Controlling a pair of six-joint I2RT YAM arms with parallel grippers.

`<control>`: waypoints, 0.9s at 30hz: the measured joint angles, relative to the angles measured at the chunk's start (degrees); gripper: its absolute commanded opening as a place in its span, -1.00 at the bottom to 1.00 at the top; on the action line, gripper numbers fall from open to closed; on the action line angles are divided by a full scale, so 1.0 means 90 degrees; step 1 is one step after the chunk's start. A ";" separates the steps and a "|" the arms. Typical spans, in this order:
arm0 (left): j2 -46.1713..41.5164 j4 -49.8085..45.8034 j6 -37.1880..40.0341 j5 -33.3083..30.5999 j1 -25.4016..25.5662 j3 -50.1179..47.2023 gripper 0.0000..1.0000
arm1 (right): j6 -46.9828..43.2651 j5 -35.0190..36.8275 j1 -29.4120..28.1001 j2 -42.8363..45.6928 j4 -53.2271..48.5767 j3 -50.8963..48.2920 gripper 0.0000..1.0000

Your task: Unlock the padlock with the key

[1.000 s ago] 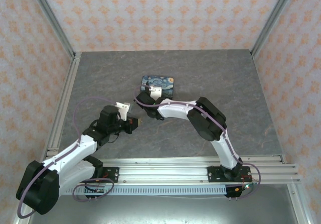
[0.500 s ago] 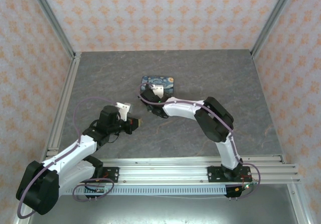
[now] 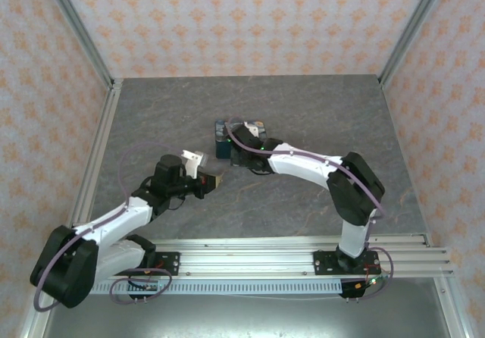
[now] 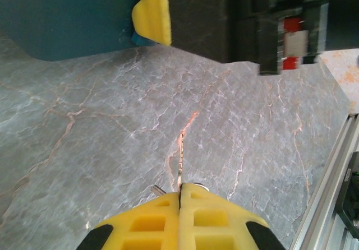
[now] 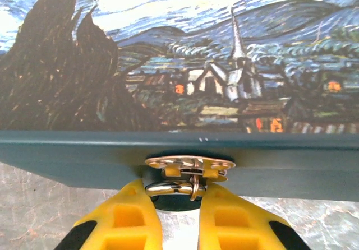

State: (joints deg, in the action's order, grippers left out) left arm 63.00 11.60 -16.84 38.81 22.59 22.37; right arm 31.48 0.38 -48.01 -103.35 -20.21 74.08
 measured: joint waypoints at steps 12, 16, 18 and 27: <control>0.0236 0.1433 -0.0024 -0.0027 0.0386 -0.0114 -1.00 | -0.0002 -0.0792 0.0279 0.0692 -0.0646 0.0000 -1.00; 0.0274 0.2052 -0.0022 -0.0092 0.0396 -0.0423 -1.00 | 0.0000 -0.1035 0.0391 0.0695 -0.0780 0.0000 -1.00; 0.0418 0.2327 -0.0019 -0.0104 0.0396 -0.0476 -1.00 | 0.0002 -0.1144 0.0447 0.0699 -0.0821 0.0000 -1.00; 0.1989 0.3789 -0.0206 0.0100 0.0396 -0.0335 -1.00 | 0.0172 -0.1673 0.0770 0.0896 -0.0826 -0.0068 -1.00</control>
State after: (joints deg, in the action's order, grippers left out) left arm 80.90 45.69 -18.70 39.70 26.15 19.35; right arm 33.04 -14.68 -41.08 -95.29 -27.64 73.47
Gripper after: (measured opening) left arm 0.048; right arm 0.130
